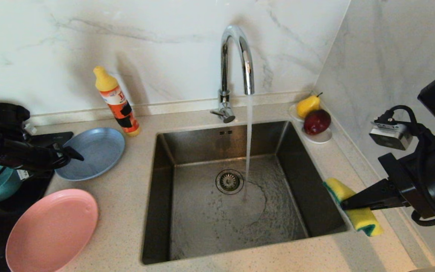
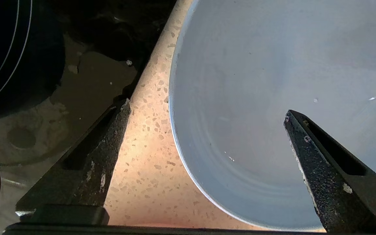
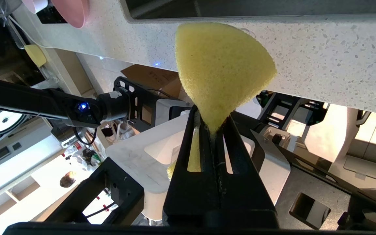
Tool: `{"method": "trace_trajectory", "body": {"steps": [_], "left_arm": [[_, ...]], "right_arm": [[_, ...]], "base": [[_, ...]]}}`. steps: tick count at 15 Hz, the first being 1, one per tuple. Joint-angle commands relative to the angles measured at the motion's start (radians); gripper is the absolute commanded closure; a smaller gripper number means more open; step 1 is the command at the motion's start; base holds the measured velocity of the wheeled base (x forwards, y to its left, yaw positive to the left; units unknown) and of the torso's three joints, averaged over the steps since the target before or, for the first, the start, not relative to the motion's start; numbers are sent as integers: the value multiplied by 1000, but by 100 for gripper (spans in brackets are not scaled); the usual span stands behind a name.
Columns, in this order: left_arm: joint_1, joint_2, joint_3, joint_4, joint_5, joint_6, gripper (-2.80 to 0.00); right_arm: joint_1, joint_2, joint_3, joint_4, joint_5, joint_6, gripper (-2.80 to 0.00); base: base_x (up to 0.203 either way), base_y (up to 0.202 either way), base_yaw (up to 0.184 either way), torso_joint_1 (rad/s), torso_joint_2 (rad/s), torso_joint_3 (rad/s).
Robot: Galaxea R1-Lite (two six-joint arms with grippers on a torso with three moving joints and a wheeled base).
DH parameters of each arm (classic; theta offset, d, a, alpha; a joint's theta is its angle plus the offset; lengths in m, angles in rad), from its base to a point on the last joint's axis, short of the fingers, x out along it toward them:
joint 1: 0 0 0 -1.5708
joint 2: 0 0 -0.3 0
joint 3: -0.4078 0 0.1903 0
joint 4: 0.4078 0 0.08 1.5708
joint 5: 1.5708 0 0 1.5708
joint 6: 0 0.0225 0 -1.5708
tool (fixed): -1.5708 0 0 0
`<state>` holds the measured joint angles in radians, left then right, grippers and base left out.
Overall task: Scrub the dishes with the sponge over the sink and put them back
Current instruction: Wash the plate
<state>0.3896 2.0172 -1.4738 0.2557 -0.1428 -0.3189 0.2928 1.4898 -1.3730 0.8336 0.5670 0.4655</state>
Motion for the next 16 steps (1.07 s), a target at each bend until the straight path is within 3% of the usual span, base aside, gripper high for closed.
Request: {"method": "trace_trajectory", "body": {"steps": [1, 16], "left_arm": [[-1, 15, -6, 2, 12, -2, -280], [-12, 14, -28, 7, 20, -16, -280]], "right_arm": [[0, -2, 0, 4, 2, 4, 0], [-23, -6, 8, 4, 4, -4, 0]], "base": [[0, 0, 0, 0, 0, 0], [0, 0, 0, 0, 0, 0]]}}
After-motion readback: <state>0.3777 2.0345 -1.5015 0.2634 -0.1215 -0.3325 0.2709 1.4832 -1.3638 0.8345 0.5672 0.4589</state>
